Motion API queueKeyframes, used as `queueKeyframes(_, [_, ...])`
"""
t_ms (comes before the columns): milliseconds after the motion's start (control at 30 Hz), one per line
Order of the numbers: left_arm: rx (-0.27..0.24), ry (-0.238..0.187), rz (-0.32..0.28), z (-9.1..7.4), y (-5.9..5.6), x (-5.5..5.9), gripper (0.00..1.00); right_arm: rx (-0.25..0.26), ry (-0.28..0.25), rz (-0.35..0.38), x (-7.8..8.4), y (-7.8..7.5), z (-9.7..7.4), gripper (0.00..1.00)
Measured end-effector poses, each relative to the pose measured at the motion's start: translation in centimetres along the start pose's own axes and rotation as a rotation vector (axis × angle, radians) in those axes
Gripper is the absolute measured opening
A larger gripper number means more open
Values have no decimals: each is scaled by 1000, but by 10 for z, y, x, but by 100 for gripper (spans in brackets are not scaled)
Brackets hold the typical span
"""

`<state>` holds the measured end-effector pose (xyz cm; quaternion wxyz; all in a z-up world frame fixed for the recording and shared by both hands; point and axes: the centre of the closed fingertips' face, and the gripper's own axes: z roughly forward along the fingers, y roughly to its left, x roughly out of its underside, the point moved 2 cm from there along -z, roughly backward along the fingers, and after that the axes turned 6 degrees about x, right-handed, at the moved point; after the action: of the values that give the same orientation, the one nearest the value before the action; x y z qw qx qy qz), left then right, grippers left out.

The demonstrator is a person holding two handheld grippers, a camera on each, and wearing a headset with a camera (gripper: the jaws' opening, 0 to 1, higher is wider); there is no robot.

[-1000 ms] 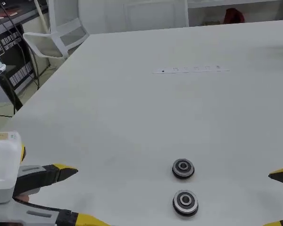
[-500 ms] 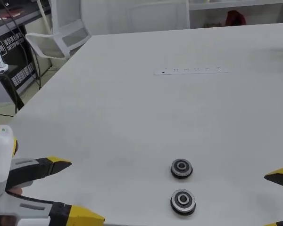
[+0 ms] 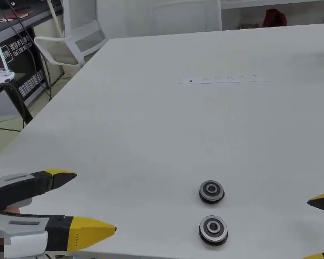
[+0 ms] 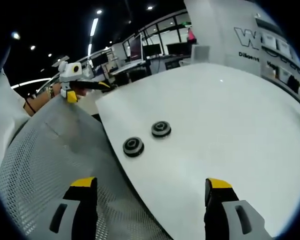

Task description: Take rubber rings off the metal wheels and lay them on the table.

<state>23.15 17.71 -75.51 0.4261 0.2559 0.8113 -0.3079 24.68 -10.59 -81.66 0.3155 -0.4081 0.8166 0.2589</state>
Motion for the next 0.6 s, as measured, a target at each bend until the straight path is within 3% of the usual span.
queueKeyframes(600, [10,-45,31,4,-12,-22,96,-31,-2,-20,-5,0,9,87])
